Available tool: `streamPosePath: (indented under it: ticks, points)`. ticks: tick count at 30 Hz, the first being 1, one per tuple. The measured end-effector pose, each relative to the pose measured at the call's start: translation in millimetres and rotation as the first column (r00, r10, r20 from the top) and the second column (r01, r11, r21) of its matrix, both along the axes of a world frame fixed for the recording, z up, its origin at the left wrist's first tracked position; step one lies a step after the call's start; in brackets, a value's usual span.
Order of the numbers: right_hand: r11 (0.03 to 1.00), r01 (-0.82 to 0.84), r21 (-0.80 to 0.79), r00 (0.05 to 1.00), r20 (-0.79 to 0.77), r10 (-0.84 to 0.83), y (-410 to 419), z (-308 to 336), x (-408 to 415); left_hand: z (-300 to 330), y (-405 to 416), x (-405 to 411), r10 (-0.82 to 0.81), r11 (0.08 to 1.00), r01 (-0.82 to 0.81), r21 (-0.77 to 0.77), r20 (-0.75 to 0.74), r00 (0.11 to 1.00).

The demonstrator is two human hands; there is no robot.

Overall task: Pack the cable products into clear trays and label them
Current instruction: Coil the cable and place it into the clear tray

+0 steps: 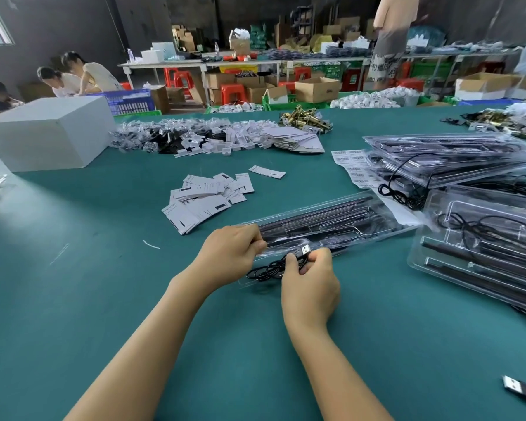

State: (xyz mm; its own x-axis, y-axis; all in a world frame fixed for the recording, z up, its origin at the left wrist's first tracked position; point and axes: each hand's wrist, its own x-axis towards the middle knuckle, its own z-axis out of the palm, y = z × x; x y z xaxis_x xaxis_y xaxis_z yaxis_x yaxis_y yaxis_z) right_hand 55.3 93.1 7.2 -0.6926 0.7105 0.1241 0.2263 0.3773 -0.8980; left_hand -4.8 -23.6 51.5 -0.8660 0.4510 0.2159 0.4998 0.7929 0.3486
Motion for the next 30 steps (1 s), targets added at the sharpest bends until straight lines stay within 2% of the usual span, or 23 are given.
streamPosePath:
  ticks: [8, 15, 18, 22, 27, 30]
  points:
    - [1.0, -0.005, 0.021, 0.991, 0.131, 0.002, 3.3, 4.9, 0.4, -0.6, 2.5, 0.7, 0.035, 0.998, -0.036, 0.043, 0.037, 0.999]
    - [0.985, -0.03, 0.168, 0.958, 0.287, -0.02, 2.2, 6.8, -7.0, 2.5, 3.1, 3.0, 0.014, 0.994, -0.022, 0.103, 0.076, 0.997]
    - [0.979, 0.0, 0.203, 0.959, 0.276, -0.057, 1.9, 8.0, -8.0, 0.9, 2.6, 4.1, -0.002, 0.997, -0.004, 0.083, 0.07, 0.998]
    - [0.965, -0.041, 0.26, 0.967, 0.255, -0.027, 0.9, 6.2, -8.0, -0.2, 1.8, 5.7, -0.012, 0.996, 0.007, 0.084, 0.062, 0.998]
    - [0.946, -0.143, 0.293, 0.955, 0.292, 0.053, 5.2, 5.0, -6.9, -0.2, 1.4, 7.6, -0.027, 0.996, 0.021, 0.086, 0.06, 0.998]
    - [0.913, -0.247, 0.326, 0.949, 0.271, 0.16, 10.6, 5.8, 1.6, -1.2, 1.4, 7.1, -0.028, 0.996, 0.023, 0.084, 0.054, 0.998]
